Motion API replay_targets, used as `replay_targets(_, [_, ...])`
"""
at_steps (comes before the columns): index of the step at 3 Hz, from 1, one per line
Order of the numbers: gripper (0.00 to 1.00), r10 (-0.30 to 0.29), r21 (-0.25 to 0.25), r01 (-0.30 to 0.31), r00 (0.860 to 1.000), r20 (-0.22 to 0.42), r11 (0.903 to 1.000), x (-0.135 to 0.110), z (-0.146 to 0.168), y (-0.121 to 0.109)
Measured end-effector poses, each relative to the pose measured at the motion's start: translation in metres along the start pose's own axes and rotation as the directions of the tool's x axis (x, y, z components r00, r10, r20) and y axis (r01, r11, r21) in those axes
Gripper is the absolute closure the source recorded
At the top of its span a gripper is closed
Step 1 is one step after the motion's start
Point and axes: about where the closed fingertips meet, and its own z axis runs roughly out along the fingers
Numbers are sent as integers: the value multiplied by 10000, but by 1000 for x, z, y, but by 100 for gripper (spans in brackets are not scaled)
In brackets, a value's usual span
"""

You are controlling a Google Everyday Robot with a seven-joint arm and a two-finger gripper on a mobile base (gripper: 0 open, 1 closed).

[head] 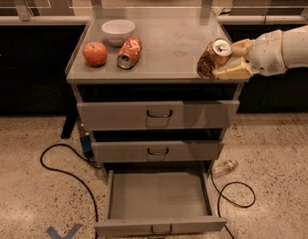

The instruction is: Pick orange can from bottom drawer and place on counter

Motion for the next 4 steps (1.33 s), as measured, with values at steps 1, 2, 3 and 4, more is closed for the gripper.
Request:
replay_targets(1, [100,0,0,0,10000,0,10000,0,0,0])
replay_targets(2, [100,-146,-305,138,9996,-239,9994,0,12,-20])
replay_targets(3, [100,387,-1608,-609,9897,-1381,9851,40,67,-31])
replay_targets(4, [100,386,-1609,-609,9897,-1381,9851,37,64,-32])
